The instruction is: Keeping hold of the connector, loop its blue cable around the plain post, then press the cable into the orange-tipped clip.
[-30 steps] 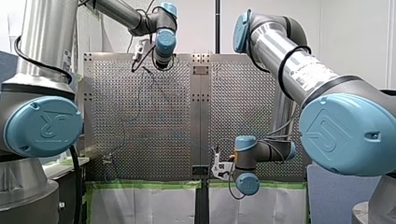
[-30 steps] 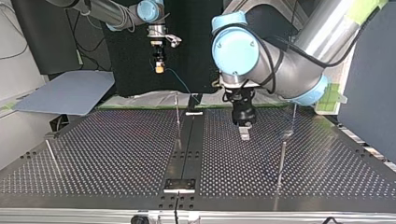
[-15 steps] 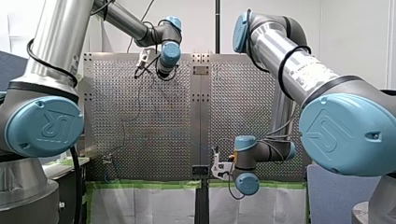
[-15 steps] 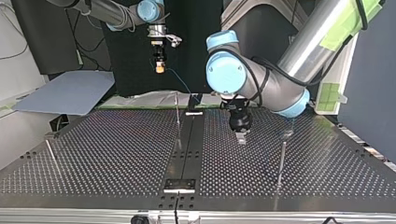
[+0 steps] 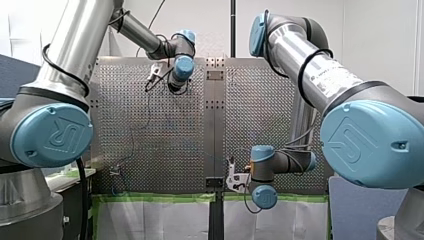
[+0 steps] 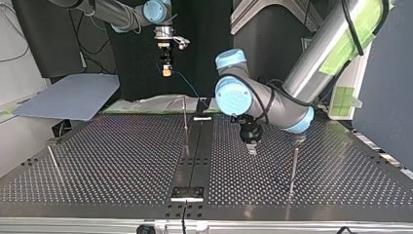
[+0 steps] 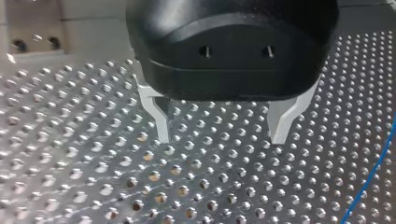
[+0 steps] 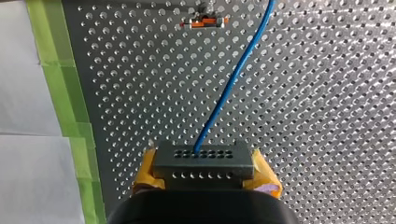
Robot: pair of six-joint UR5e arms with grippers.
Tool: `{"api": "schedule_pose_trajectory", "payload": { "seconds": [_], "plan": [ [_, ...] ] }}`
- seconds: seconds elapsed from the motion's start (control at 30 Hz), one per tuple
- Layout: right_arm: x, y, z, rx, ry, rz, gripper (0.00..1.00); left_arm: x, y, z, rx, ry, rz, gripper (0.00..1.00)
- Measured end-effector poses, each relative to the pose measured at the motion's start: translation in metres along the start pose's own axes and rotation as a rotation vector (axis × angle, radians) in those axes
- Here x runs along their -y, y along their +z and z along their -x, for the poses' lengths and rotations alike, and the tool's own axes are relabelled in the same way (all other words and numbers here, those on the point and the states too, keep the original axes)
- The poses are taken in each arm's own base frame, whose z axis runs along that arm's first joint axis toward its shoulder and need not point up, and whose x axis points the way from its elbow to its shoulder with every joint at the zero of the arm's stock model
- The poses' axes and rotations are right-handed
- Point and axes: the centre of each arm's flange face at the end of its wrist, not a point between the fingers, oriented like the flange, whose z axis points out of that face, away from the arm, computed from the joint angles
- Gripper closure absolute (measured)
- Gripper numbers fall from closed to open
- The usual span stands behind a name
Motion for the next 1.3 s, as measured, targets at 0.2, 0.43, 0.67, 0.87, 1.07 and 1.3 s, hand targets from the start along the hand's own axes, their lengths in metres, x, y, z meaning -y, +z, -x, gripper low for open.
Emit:
{"api": "schedule_pose_trajectory", "payload": {
  "seconds": [0.2,0.43,0.67,0.87,1.07,1.3],
  "plan": [
    [0.0,0.0,0.0,-0.002,0.0,-0.001,1.0,-0.003,0.014,-0.005,-0.008,0.01,0.019,0.0],
    [0.001,0.0,0.0,-0.002,0.0,-0.002,1.0,-0.017,0.029,-0.009,-0.019,0.005,0.048,0.0],
    [0.002,0.0,-0.001,-0.002,-0.001,-0.005,1.0,-0.02,0.036,-0.011,-0.014,-0.009,0.057,0.0],
    [0.003,0.0,0.0,-0.002,-0.001,-0.006,1.0,-0.012,0.045,-0.023,-0.027,0.004,0.052,0.0],
    [0.004,-0.001,0.0,-0.001,-0.002,-0.009,1.0,0.001,0.062,-0.047,-0.058,0.025,0.062,0.0],
    [0.005,-0.001,0.0,-0.001,-0.002,-0.01,1.0,-0.01,0.08,-0.053,-0.064,0.013,0.098,0.0]
  ]
}}
